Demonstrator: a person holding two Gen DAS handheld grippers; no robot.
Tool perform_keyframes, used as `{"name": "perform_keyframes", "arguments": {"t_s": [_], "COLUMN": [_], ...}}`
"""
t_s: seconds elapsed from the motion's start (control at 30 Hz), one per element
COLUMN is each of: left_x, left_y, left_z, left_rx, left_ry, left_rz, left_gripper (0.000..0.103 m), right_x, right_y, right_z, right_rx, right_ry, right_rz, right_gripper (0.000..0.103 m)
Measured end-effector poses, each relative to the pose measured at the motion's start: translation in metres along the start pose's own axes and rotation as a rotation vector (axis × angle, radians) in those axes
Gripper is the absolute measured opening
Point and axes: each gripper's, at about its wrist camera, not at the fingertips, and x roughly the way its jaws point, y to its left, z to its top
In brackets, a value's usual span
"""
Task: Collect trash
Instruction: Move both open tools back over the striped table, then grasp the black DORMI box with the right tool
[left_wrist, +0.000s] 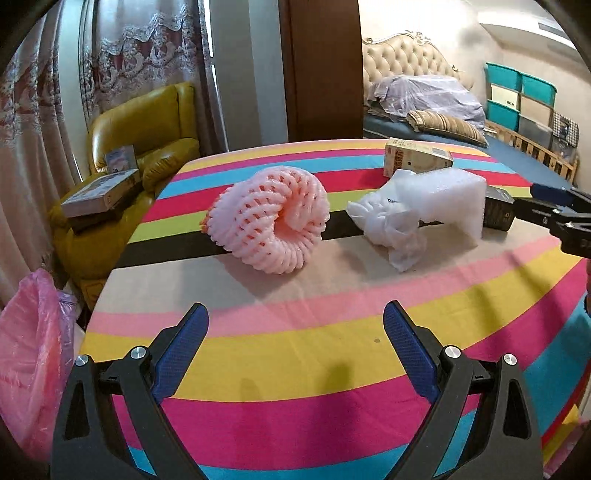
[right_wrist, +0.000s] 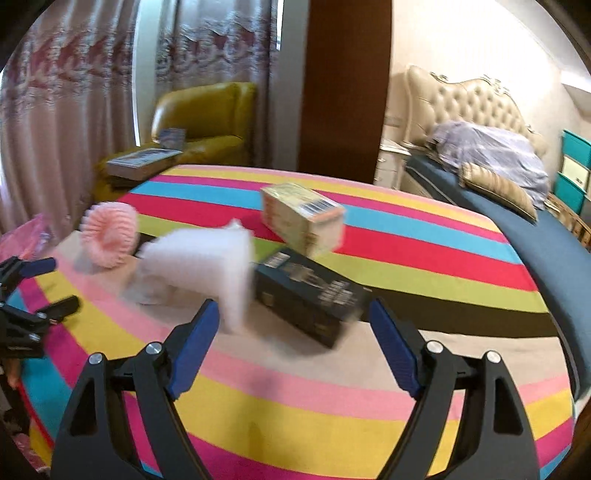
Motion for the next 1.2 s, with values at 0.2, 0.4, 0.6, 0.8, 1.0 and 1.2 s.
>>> {"name": "perform_keyframes", "arguments": {"t_s": [0.2,0.4,0.6,0.8,1.0,1.2], "left_x": [-0.003,-0.006,-0.009,-0.008,-0.006,-0.005], "left_y": [0.002,0.003,0.005,0.006,0.006,0.007], "left_z": [-0.002,-0.002,-0.003,-0.002,0.000,0.000], "left_rx": [-0.019,-0.015,-0.025,-0.030,-0.033,-0.034], "left_ry": [-0.008,-0.020,-0.031,-0.019,-0.003,0.006], "left_rz": [0.011,0.016,0.012,0.013,0.021,0.029], "left_gripper": [0.089,0.089,0.089,0.089,0.089,0.089], "right_x": [0.021,0.053,0.080,0.083,0.059,0.038], "right_y": [-0.016,-0.020,-0.017,-0.009,0.007,0.035], "right_z": [0.000,0.014,0.025,0.027,0.019,0.009], "right_rx": [0.008,-0.031,-0.047,-0.047,-0.059,-0.135], "right_ry": [0.064,0.134,0.187,0.179,0.129,0.103], "right_rz": [-0.033,-0.053,-0.026,0.062,0.148,0.195], "right_gripper": [0.081,0.081,0.081,0.049,0.039,0.039]}}
